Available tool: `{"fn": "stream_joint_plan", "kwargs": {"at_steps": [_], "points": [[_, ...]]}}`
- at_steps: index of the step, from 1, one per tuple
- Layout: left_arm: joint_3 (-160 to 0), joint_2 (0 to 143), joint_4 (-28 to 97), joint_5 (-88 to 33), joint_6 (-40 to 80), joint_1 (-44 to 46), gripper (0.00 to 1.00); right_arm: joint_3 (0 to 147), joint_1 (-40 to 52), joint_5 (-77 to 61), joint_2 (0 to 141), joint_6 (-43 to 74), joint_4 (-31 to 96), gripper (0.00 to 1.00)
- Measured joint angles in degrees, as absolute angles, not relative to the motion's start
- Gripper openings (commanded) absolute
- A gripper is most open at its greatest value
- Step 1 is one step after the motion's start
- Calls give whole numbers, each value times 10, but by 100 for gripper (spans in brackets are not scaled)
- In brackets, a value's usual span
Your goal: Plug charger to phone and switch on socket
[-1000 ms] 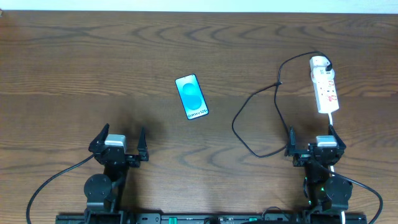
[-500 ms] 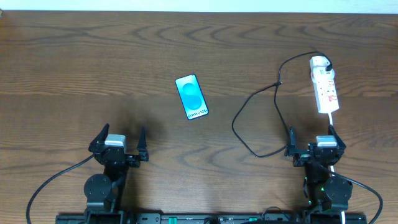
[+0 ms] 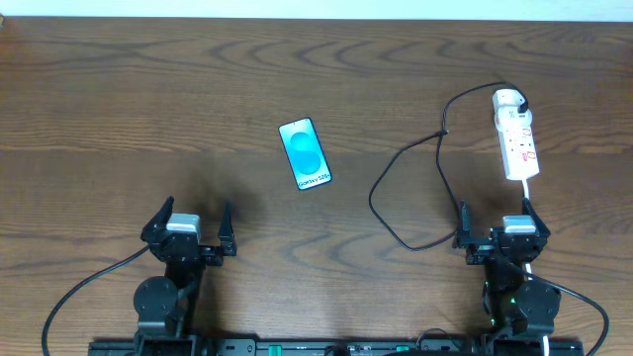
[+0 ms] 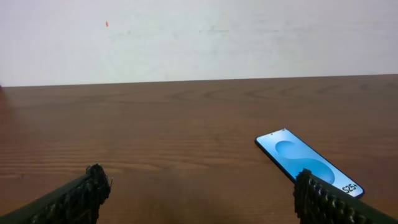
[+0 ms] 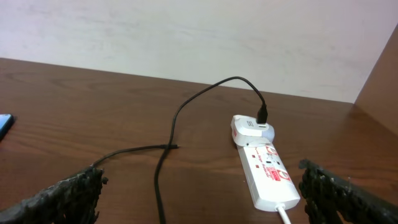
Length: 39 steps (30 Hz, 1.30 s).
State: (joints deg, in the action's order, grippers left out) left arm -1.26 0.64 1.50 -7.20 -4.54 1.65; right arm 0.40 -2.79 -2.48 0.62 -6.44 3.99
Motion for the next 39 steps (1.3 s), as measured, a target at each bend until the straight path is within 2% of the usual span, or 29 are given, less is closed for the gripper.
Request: {"fn": "stream_joint_plan", "kwargs": {"at_steps": [22, 25, 30, 39], "points": [[-13, 6, 13, -72, -46, 17, 97, 4, -28, -25, 6, -64, 40, 99], [-11, 7, -2, -76, -46, 17, 97, 4, -28, -25, 6, -64, 40, 99], [-4, 9, -107, -137, -45, 16, 97, 4, -28, -25, 6, -64, 40, 99], [-23, 13, -104, -171, -1, 16, 97, 4, -28, -25, 6, -64, 40, 99]]}}
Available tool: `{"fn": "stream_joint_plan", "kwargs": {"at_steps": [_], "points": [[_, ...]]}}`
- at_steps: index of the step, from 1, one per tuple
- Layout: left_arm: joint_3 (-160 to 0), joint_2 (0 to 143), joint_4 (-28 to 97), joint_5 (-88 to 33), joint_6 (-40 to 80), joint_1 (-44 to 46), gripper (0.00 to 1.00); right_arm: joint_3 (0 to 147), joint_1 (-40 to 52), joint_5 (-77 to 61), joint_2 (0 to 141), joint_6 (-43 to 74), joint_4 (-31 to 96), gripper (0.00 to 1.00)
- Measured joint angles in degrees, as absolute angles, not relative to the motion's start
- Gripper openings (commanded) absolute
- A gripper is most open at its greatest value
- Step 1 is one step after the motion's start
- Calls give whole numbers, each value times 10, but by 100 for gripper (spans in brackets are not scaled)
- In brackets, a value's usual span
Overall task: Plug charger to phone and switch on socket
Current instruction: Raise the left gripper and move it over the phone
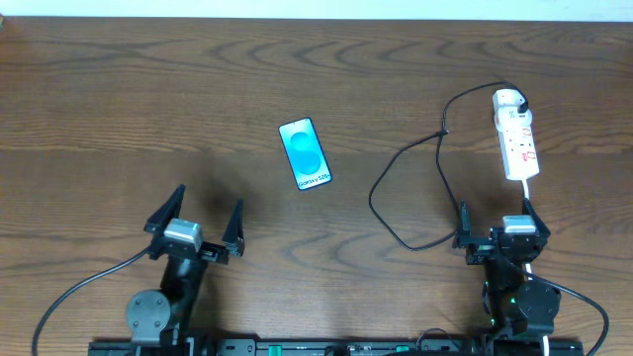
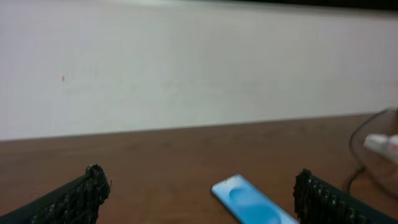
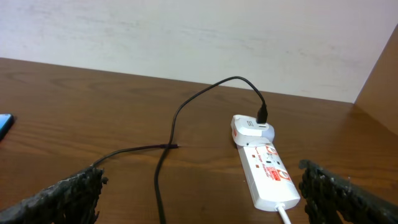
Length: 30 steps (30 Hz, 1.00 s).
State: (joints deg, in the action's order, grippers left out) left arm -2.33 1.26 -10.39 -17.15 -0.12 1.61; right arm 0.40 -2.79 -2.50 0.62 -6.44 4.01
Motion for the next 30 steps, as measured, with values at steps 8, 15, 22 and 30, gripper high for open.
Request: {"fn": "stream_joint_plan", "kwargs": {"at_steps": [8, 15, 22, 30], "points": [[-162, 115, -103, -190, 40, 16, 97, 4, -28, -25, 7, -64, 40, 99], [-287, 310, -96, -287, 67, 16, 97, 4, -28, -23, 6, -64, 40, 99], [-294, 417, -101, -422, 78, 16, 97, 4, -28, -23, 7, -64, 40, 99], [-294, 457, -101, -456, 154, 16, 97, 4, -28, -23, 7, -64, 40, 99]]}}
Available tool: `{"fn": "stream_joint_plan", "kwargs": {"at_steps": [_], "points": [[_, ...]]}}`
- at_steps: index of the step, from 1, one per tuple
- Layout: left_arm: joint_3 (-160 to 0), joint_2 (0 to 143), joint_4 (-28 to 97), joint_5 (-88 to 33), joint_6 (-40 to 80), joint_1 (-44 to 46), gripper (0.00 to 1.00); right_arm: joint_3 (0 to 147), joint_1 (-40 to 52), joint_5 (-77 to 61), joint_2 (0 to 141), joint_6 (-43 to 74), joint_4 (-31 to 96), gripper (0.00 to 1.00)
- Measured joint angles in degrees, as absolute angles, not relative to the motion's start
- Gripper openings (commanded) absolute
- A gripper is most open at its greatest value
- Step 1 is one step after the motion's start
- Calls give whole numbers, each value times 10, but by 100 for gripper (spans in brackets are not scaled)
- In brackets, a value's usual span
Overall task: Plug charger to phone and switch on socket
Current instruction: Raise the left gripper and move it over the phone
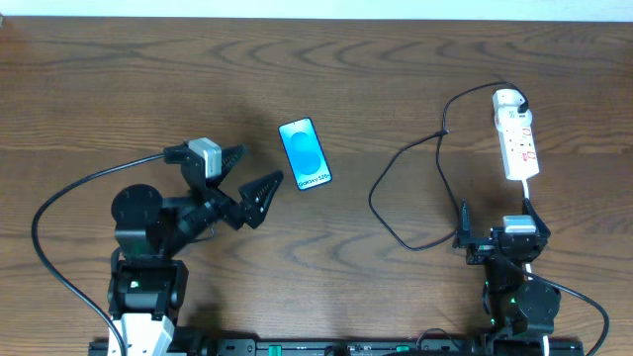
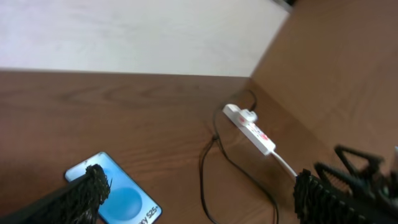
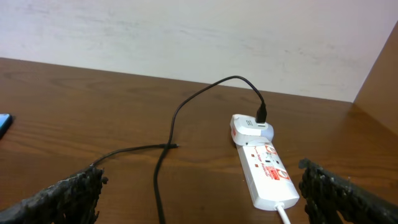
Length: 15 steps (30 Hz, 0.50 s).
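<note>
The phone (image 1: 305, 153) lies face up mid-table with a blue screen; it also shows low in the left wrist view (image 2: 121, 200). My left gripper (image 1: 251, 172) hangs open just left of the phone's near end, holding nothing. The white power strip (image 1: 517, 136) lies at the far right, with the charger adapter (image 1: 506, 98) plugged into its far end. The black cable (image 1: 379, 203) loops across the table, and its free plug tip (image 3: 176, 146) rests on the wood. My right gripper (image 1: 496, 223) sits open near the front edge, below the strip (image 3: 266, 171).
Brown wooden table (image 1: 119, 89). A white lead (image 1: 529, 190) runs from the strip toward the right arm's base. A pale wall (image 3: 186, 31) stands behind the far edge. The cable's loop (image 2: 211, 155) lies between the phone and the strip.
My left arm has risen from the front edge and reached forward and right. Its open gripper is now beside the phone, facing the cable and strip. The right arm has not moved.
Both grippers first rested open at the table's front edge, with the phone and cable untouched. Then the left gripper was tilted up slightly at the same spot. Now it hangs open next to the phone, while the right stays put.
</note>
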State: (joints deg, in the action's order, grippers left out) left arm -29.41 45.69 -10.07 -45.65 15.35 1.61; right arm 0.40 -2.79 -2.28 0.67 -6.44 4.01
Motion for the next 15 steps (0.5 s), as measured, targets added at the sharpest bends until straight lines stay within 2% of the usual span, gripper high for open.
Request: {"fn": "stream_joint_plan", "kwargs": {"at_steps": [8, 15], "points": [[-409, 521, 74, -351, 208, 20, 97, 4, -28, -23, 7, -64, 40, 99], [-545, 594, 163, -170, 212, 112, 97, 4, -28, -23, 7, -64, 40, 99]]}}
